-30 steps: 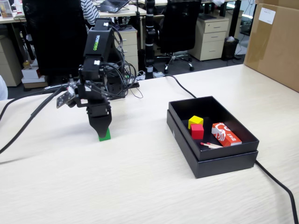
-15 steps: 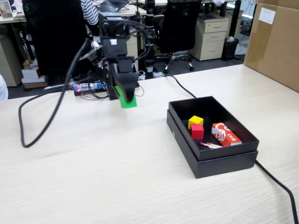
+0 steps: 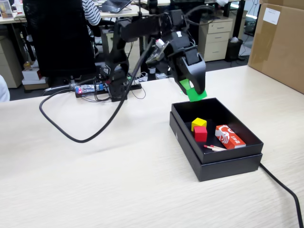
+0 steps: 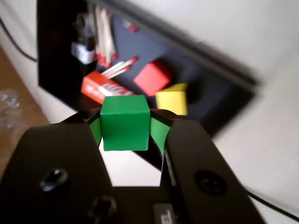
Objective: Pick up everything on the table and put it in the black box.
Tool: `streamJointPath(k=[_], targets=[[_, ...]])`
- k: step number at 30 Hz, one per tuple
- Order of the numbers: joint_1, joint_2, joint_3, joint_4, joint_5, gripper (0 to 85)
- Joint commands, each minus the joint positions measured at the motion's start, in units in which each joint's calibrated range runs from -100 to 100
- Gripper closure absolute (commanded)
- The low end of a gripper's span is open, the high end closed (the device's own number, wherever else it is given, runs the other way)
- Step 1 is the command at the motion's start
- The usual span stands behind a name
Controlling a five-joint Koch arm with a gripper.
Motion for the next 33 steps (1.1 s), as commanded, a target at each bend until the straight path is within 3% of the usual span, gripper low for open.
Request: streamJointPath(k=[1, 10, 14, 16, 25, 33], targets=[[0.83, 4.22, 5.19, 0.18, 0.68, 84.6], [0.83, 10.88, 1.20, -0.77, 2.20, 83.5], [0.54, 8.70, -0.16, -2.24, 2.00, 44.0], [0.34, 4.68, -0.52, -2.24, 2.00, 39.0], [-2.78, -31.35, -6.41, -2.15, 1.42, 39.0], [-11.18, -59.69, -28.90, 1.65, 0.00, 36.7]])
